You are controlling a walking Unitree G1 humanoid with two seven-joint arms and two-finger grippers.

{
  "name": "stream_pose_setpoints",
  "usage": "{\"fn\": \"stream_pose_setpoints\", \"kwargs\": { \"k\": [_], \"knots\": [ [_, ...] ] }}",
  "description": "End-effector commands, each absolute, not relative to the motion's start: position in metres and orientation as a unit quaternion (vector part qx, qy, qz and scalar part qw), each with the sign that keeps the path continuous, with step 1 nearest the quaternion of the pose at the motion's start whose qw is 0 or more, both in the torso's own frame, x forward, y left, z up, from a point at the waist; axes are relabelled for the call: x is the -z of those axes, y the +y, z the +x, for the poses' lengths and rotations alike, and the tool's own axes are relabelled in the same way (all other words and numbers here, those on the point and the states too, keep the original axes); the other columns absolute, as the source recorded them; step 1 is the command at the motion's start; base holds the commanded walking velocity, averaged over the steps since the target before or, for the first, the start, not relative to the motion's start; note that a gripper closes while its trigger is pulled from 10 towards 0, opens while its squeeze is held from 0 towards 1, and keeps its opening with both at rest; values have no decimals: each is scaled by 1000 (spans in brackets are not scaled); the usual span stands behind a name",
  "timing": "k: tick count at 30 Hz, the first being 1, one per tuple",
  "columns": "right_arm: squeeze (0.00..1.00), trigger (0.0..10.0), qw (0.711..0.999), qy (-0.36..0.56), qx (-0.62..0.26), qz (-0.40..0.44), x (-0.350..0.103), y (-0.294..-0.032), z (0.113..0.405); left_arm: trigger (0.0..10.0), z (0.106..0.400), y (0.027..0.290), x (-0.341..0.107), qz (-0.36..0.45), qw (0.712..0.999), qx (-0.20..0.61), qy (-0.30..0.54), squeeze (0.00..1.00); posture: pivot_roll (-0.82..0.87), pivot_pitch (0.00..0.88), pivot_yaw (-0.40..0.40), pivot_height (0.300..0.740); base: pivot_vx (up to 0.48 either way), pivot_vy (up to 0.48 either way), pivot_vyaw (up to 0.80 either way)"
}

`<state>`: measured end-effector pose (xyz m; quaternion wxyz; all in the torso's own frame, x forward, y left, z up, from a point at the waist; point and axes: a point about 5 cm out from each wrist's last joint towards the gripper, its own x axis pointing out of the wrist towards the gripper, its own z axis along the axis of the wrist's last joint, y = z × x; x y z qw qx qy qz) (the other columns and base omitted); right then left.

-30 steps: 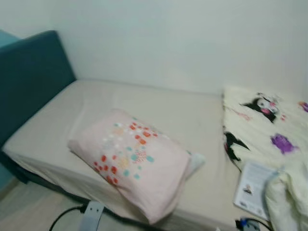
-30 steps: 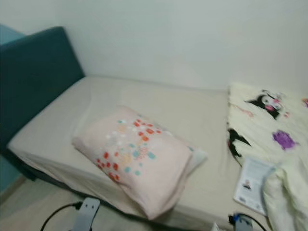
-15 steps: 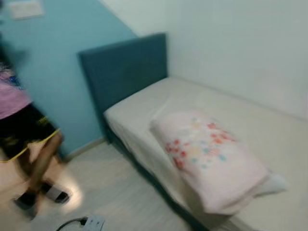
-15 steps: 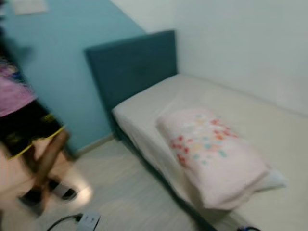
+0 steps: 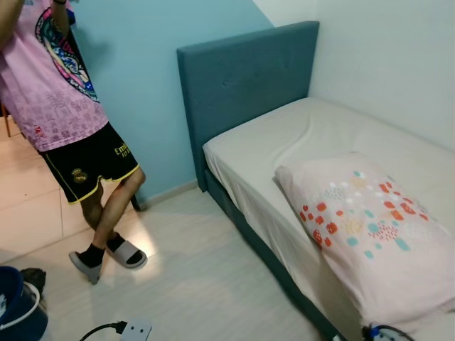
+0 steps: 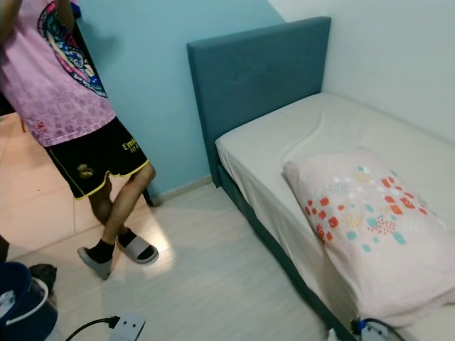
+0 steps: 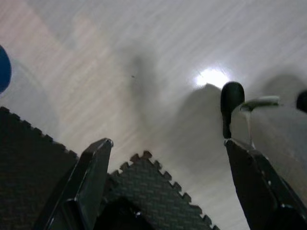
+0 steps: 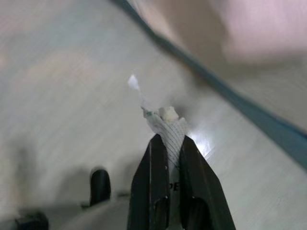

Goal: Clean up the room

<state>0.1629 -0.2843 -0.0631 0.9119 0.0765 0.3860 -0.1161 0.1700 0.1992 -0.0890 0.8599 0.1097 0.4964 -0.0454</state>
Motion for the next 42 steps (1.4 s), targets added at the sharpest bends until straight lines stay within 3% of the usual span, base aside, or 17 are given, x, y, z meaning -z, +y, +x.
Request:
{"fn": "stream_pose_setpoints", "kwargs": {
  "k": [1,5,12,26,34,42],
  "knots": [
    [0,10000,911,392,108,70,64,-278,169,10000,165,201,91,112,856,44,502,0,-62,0,21,740,0,0,800],
    [0,10000,905,407,108,65,63,-277,174,10000,166,196,91,104,858,40,501,0,-55,0,5,740,0,0,800],
    [0,10000,885,451,106,52,73,-277,155,10000,165,189,93,91,861,31,500,0,-54,0,1,740,0,0,797],
    [0,10000,881,461,96,46,77,-276,145,10000,166,175,94,86,861,44,499,0,-55,0,8,740,0,0,798],
    [0,10000,878,466,107,25,78,-279,138,10000,166,175,94,84,860,46,501,0,-53,0,3,740,351,0,776],
    [0,10000,884,452,118,30,75,-279,148,10000,162,178,95,83,856,53,508,0,-55,0,0,740,425,0,0]
  ]
}}
